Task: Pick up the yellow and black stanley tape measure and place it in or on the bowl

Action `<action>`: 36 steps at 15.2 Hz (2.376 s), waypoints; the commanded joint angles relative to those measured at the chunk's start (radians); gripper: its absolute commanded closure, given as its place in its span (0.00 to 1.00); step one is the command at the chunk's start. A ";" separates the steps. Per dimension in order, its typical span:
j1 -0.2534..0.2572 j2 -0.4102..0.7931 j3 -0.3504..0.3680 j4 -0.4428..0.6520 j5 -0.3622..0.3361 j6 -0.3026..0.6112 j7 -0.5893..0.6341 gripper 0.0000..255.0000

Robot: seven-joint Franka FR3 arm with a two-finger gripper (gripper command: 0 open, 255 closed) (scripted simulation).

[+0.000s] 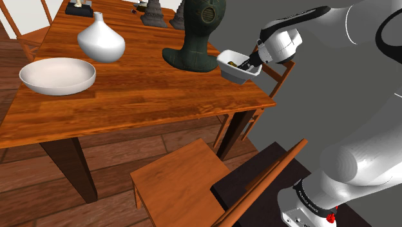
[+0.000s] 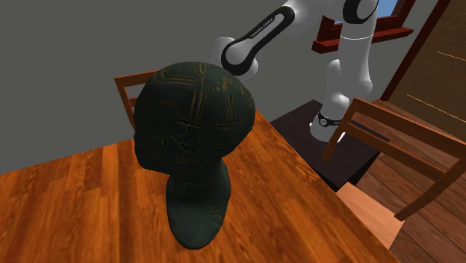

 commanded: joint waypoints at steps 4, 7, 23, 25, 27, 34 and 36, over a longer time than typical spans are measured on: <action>0.008 0.011 0.006 -0.008 0.002 0.006 0.003 1.00; 0.006 0.003 0.006 -0.014 0.002 0.003 0.002 1.00; 0.005 -0.066 -0.016 0.035 -0.086 -0.098 0.113 1.00; 0.005 -0.079 -0.019 0.046 -0.101 -0.117 0.132 1.00; 0.004 -0.090 -0.021 0.057 -0.114 -0.136 0.151 1.00; 0.001 -0.124 -0.029 0.103 -0.159 -0.205 0.213 1.00; 0.000 -0.132 -0.031 0.118 -0.170 -0.225 0.229 1.00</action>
